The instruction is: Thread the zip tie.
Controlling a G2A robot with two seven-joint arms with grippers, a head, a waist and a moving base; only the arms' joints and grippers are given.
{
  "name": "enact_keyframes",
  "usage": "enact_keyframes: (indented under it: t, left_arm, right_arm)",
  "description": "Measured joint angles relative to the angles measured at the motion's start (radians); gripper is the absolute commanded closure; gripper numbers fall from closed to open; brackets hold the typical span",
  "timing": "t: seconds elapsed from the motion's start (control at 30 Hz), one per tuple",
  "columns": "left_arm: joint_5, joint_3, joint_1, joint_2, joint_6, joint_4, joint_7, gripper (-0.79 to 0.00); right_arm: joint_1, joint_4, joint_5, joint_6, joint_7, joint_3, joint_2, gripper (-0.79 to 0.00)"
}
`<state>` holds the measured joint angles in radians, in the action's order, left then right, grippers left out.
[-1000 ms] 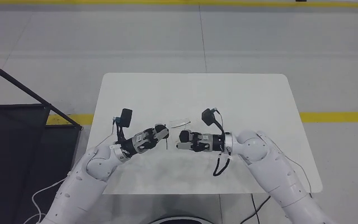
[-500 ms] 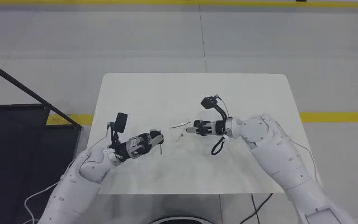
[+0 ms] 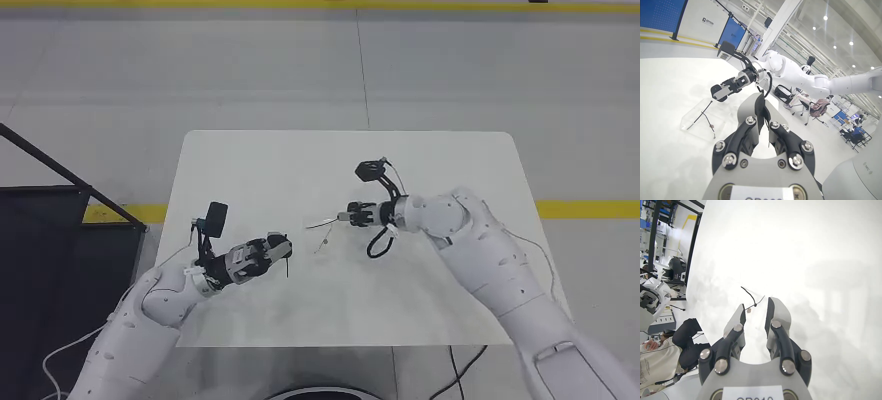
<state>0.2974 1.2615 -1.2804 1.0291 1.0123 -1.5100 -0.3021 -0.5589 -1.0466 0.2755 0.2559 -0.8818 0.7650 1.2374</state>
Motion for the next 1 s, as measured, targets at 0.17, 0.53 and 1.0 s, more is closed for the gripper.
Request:
enact_keyframes:
  t: [0.17,0.53,1.0]
  left_arm:
    - [0.000,0.000,0.000,0.000,0.000,0.000,0.000,0.000]
    - [0.000,0.000,0.000,0.000,0.000,0.000,0.000,0.000]
    - [0.000,0.000,0.000,0.000,0.000,0.000,0.000,0.000]
  right_arm:
    - [0.018,0.030,0.001,0.003,0.008,-0.019,0.016,-0.259]
    - [0.035,0.070,0.006,0.011,0.018,-0.034,0.039,-0.185]
    - [0.034,0.087,0.010,0.021,0.018,-0.028,0.052,0.000]
